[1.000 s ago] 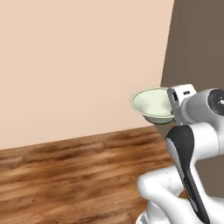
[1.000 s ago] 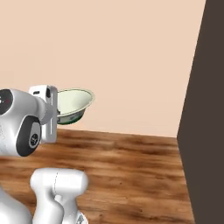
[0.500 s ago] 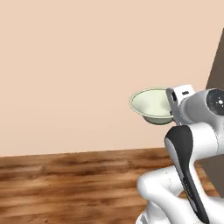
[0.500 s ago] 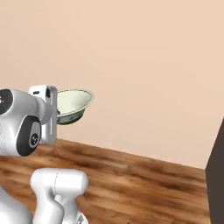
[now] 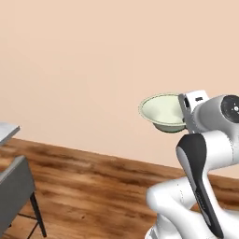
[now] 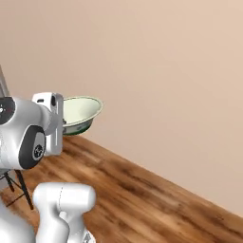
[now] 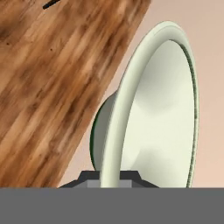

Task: Move the bowls from the cabinet to the plates on the dining table.

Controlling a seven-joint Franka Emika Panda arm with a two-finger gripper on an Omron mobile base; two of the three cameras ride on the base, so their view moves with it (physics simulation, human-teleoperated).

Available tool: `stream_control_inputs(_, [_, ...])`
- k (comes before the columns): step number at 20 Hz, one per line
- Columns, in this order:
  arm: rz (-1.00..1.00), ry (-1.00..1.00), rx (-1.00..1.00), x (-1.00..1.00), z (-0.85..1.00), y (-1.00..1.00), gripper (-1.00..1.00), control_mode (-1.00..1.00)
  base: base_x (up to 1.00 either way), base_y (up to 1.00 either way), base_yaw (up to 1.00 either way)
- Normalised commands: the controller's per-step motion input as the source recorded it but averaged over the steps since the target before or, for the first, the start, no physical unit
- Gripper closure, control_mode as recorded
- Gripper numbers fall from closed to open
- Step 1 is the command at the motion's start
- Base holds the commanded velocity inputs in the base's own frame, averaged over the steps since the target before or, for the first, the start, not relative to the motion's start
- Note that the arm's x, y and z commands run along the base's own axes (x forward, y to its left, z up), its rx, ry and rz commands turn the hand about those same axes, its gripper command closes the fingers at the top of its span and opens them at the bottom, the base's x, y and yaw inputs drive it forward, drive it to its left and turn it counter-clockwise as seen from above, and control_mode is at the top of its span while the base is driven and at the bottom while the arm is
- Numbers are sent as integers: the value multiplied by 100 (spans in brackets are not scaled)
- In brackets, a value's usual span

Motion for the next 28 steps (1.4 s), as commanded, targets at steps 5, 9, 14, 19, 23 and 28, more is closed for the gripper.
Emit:
stream_control_inputs(5, [0,0,0,0,0,0,100,100,3,26,60])
stream_control_inputs(9, [0,0,0,0,0,0,100,100,0,14,59])
stream_control_inputs(14, [0,0,0,0,0,0,100,100,15,17,58])
stream_control_inputs(19, [0,0,0,0,0,0,100,100,42,32,51])
stream_control_inputs(23, [0,0,0,0,0,0,100,100,59,36,44])
stream_control_inputs(28, [0,0,0,0,0,0,100,100,49,64,34])
